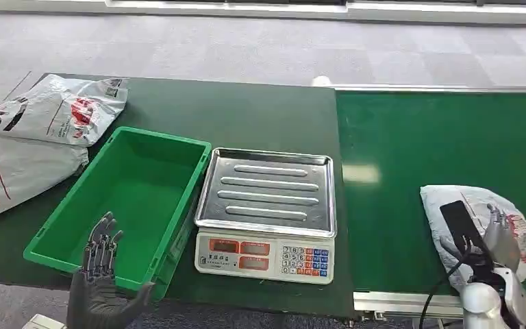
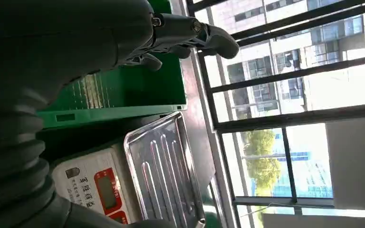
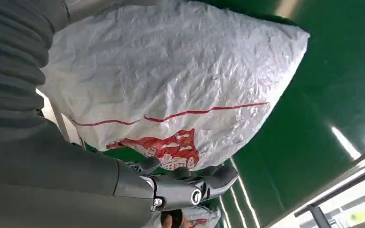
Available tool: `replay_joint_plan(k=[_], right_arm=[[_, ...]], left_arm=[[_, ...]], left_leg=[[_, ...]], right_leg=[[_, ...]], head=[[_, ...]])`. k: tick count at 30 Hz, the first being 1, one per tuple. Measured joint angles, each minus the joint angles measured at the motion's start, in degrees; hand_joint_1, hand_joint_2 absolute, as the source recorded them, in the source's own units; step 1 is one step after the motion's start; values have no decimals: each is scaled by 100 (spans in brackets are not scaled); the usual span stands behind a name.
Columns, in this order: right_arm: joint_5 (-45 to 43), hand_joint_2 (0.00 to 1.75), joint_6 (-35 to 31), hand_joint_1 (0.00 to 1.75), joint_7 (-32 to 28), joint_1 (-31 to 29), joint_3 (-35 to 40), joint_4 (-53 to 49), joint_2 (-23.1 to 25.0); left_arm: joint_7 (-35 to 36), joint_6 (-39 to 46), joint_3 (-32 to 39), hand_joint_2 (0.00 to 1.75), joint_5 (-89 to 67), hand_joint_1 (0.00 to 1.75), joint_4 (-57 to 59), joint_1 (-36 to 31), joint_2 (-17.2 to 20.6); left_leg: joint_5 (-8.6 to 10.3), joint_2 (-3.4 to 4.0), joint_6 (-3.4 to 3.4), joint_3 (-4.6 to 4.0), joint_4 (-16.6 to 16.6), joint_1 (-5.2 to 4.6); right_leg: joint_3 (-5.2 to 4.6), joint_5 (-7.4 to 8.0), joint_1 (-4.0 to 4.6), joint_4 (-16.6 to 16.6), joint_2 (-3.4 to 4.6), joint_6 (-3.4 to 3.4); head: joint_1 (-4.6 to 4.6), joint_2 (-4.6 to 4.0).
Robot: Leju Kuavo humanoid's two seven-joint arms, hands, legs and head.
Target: Moved the parcel from conveyor to table for the left to box.
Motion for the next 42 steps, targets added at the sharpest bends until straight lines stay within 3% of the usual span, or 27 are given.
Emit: replay_joint_plan(k=[24, 29, 30, 31, 36, 42], right_arm=[[101, 175, 116, 0, 173, -283, -164, 882, -295], [634, 175, 569, 0, 1013, -491, -197, 1592, -577], [689, 175, 634, 5, 1065, -574, -214, 1887, -691], [721, 175, 693, 175, 1058, -667, -256, 2311, -837], [782, 175, 669, 175, 944, -1076, -387, 3675, -1154], [997, 175, 612, 175, 1222, -1461, -398, 4205, -1167]], left_arm=[[17, 0, -31, 175, 4, 0, -28, 26, 48], [55, -46, -35, 175, 9, 0, -28, 22, 66], [59, -64, -33, 175, 13, 0, -26, 21, 74], [59, -105, -33, 175, 24, 0, -26, 18, 85], [24, -118, -33, 175, 48, 0, -7, -2, 133], [22, -81, -33, 175, 15, 0, -11, 4, 140]], left_leg=[[0, -1, 0, -3, -1, 0], [-1, -6, 0, -1, 0, 0], [-1, -13, 1, -1, 0, 0], [-1, -14, 1, 1, 1, 0], [-15, 1, 4, 52, 1, 18], [-24, -2, 16, 84, 2, 43]], right_leg=[[-3, -2, 1, 0, -1, 0], [-3, -4, 0, -1, -7, 1], [1, -4, -1, -1, -14, 2], [-1, -5, -1, -4, -15, 3], [57, -7, 24, -34, 4, 5], [120, -8, 39, -61, -4, 16]], head=[[2, 0], [0, 0], [2, 0], [2, 0], [0, 0], [2, 0]])
